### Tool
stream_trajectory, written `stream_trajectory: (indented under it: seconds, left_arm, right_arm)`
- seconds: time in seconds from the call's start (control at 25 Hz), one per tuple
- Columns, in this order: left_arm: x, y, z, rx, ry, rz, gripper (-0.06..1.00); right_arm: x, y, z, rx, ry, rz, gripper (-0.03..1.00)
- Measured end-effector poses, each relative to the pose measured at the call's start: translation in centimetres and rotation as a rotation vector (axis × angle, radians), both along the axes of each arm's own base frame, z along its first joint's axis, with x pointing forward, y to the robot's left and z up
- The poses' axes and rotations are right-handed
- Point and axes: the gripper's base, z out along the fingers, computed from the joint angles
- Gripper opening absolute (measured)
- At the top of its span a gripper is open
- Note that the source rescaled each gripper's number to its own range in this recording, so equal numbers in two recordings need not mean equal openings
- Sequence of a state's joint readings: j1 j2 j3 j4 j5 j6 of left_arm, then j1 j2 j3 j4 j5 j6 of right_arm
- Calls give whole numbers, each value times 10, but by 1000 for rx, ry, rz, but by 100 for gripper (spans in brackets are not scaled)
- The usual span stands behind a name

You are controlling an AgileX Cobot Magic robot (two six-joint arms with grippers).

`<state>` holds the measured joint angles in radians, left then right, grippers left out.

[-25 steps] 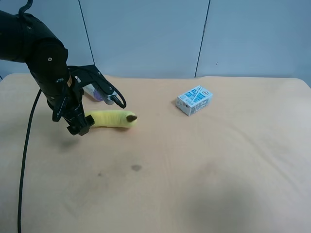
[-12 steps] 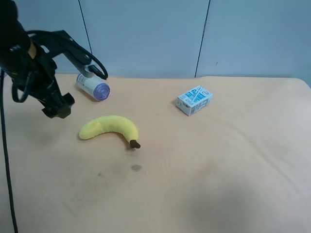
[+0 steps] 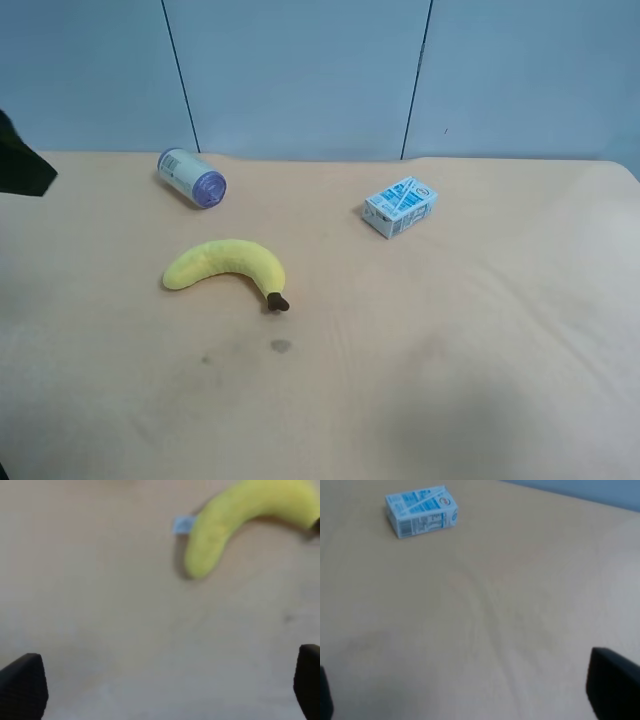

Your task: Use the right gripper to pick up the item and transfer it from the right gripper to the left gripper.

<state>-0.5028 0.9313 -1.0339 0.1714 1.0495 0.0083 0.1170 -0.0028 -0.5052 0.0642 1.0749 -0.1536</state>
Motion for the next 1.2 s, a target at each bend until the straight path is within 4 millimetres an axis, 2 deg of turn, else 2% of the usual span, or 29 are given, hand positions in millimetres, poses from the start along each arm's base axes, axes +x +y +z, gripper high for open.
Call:
stream_trajectory:
  seconds: [0.12,0.36,0.64,0.96,1.2]
  left_arm:
    - [-33,15,2,-69,-47,-5,100]
    - [-89,45,-24,-155,-101,27,100]
    - [-132,68,-59,-255,-183,60,100]
    - [-157,77,-81,-346,-255,34,100]
    - [-154,75,-93,-363,-259,25,100]
  right_arm:
    - [0,0,0,0,0,0,100]
    - [0,0,0,0,0,0,100]
    - [0,0,0,0,0,0,100]
    - [0,0,0,0,0,0,100]
    - [0,0,0,0,0,0,100]
